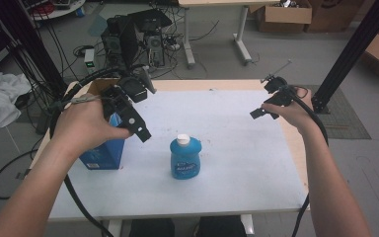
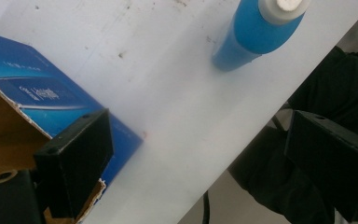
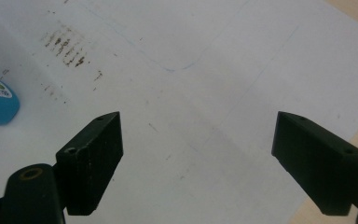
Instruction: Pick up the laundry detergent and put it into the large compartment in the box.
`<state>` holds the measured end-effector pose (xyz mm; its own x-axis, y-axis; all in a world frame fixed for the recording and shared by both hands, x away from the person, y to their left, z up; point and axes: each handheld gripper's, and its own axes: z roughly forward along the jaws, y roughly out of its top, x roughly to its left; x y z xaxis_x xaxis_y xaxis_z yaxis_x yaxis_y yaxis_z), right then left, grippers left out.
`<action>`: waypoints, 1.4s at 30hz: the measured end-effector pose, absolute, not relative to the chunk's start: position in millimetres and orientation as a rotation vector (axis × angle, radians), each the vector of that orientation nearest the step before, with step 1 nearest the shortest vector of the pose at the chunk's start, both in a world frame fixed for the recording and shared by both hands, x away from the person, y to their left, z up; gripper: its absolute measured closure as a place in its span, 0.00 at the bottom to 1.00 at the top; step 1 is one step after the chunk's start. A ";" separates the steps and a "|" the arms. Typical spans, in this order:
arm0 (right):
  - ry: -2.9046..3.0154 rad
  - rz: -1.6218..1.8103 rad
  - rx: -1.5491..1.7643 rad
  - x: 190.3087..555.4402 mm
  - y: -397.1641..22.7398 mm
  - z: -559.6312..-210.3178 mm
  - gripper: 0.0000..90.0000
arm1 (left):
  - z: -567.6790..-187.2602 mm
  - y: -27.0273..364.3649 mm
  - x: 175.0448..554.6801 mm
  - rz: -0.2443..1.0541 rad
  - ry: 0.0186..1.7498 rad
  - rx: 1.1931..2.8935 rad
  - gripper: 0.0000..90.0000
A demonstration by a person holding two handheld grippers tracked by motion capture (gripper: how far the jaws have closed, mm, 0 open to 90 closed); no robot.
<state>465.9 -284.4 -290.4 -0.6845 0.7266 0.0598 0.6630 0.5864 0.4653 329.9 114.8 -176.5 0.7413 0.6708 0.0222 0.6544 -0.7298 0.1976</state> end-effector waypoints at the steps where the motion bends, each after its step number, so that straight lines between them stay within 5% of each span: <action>1: 2.676 0.701 1.175 466.1 -284.3 -290.3 0.18 | -176.5 114.8 329.9 0.137 1.061 2.764 0.10; 42: 2.685 0.715 1.169 464.0 -283.6 -294.9 0.18 | -214.5 68.0 337.4 0.052 0.833 2.814 0.10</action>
